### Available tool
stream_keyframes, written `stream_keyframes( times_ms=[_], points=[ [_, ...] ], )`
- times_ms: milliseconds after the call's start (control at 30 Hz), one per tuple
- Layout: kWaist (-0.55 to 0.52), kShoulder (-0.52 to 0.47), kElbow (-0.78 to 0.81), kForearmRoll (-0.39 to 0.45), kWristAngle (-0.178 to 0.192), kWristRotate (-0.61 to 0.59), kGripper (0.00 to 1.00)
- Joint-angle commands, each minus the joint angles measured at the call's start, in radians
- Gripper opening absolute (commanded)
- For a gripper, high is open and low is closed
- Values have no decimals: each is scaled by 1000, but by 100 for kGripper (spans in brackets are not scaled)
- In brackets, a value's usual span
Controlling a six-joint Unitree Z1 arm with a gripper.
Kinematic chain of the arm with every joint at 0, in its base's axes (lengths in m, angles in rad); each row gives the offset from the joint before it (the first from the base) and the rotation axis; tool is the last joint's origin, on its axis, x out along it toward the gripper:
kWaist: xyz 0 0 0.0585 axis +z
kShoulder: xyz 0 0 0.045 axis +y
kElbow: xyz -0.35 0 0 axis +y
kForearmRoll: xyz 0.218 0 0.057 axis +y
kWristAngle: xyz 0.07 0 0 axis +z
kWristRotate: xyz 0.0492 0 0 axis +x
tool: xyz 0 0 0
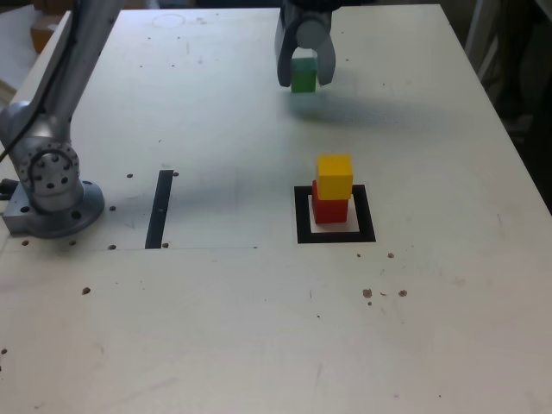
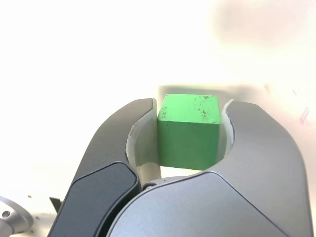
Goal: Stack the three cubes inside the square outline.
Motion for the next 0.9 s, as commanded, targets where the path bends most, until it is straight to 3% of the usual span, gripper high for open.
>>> stream_keyframes(
  times_ms=[0,333,633,867],
  points=[
    [-24,-40,-31,37,2,-12,12],
    [-211,-144,-140,218,-8,-112,12],
    [-441,-259,-60,238,-29,-282,12],
    [-584,-279,10,237,-55,-421,12]
  ],
)
